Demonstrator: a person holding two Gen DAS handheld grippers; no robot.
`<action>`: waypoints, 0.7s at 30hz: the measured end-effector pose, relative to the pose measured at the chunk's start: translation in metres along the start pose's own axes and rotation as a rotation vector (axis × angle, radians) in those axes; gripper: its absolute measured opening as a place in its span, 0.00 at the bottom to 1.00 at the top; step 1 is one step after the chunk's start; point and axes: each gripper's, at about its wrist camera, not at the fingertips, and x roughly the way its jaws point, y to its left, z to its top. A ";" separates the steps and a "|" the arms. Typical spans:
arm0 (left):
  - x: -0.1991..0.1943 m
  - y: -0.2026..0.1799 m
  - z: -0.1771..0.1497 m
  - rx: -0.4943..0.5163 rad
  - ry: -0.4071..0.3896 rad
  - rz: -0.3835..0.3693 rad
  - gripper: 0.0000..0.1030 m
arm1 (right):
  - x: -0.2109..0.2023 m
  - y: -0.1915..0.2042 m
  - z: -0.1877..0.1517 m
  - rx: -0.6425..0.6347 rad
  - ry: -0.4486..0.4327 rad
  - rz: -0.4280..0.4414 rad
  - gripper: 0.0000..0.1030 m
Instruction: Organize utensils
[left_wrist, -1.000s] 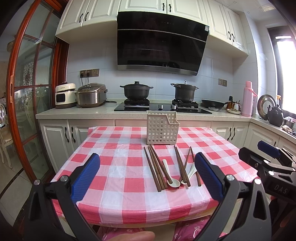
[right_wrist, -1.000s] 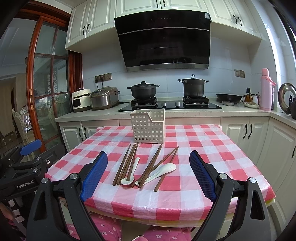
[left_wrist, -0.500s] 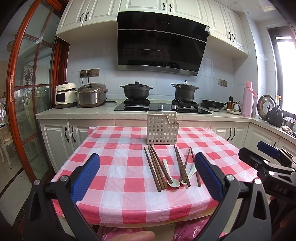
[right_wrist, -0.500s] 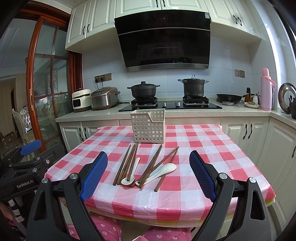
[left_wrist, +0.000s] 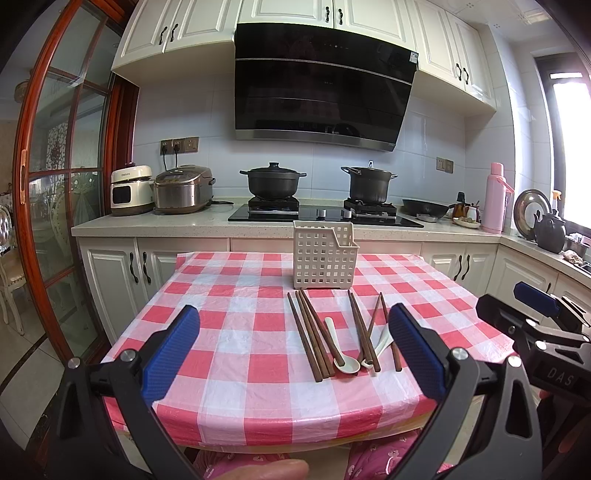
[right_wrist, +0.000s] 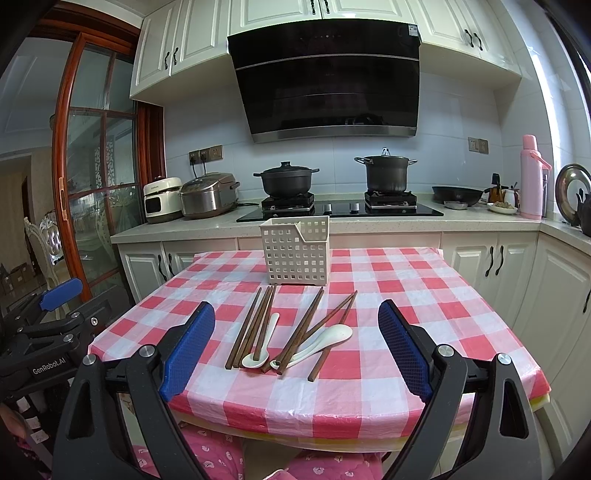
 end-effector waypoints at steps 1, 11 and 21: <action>0.000 0.000 0.000 0.002 0.001 0.001 0.96 | 0.000 0.000 0.000 0.001 0.000 0.000 0.82; 0.025 0.011 0.000 0.006 0.043 0.017 0.96 | 0.019 -0.008 0.000 0.012 0.038 -0.040 0.82; 0.110 0.025 -0.003 -0.032 0.098 0.020 0.96 | 0.094 -0.036 0.013 0.076 0.146 -0.092 0.82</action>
